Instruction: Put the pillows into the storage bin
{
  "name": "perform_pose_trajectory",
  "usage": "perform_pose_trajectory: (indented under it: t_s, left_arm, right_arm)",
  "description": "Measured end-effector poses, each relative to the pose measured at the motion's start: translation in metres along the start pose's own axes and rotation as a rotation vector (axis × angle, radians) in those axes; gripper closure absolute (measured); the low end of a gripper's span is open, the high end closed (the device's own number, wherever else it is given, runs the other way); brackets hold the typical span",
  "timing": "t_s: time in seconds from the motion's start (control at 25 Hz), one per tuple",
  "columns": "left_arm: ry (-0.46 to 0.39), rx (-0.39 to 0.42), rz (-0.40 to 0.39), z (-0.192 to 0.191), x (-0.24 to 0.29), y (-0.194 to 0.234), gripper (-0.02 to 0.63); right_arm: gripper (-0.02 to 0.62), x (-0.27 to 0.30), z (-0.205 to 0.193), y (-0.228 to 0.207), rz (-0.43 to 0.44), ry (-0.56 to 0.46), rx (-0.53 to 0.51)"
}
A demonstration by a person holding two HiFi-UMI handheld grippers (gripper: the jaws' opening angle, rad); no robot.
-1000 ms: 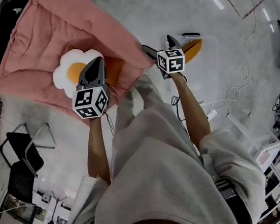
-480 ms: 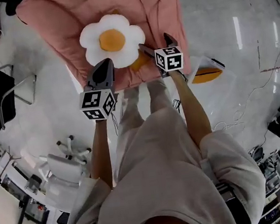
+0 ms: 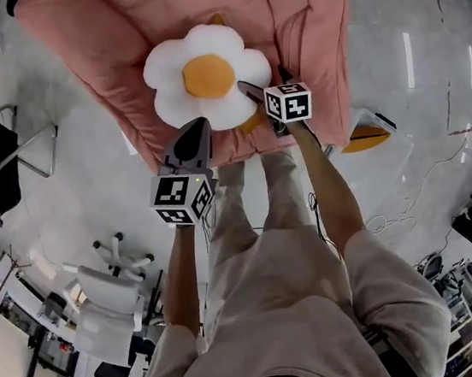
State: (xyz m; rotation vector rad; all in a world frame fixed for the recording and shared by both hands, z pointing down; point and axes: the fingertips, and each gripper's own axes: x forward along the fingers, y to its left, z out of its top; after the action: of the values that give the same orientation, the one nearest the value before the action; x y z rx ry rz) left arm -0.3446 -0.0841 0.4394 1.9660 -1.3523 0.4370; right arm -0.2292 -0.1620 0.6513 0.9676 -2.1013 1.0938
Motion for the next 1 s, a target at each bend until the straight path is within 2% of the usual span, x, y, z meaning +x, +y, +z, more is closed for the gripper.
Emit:
perform_pose_trajectory:
  t_s: [0.2, 0.4, 0.6, 0.72, 1.0]
  left_arm:
    - [0.009, 0.005, -0.030, -0.018, 0.016, 0.007, 0.589]
    - [0.013, 0.002, -0.064, -0.039, 0.034, 0.013, 0.589]
    - [0.011, 0.013, -0.102, -0.054, 0.043, 0.020, 0.589]
    - [0.008, 0.032, -0.122, -0.059, 0.045, 0.024, 0.589]
    - [0.010, 0.077, -0.156, -0.055, 0.045, 0.022, 0.589]
  right_arm:
    - [0.063, 0.033, -0.016, 0.003, 0.037, 0.016, 0.001]
    - [0.162, 0.033, -0.015, 0.008, 0.088, -0.053, 0.005]
    - [0.315, 0.022, -0.012, 0.018, 0.058, -0.112, -0.048]
    - [0.373, 0.011, -0.009, 0.025, 0.017, -0.145, -0.091]
    - [0.390, -0.038, 0.023, 0.050, -0.034, -0.306, -0.139]
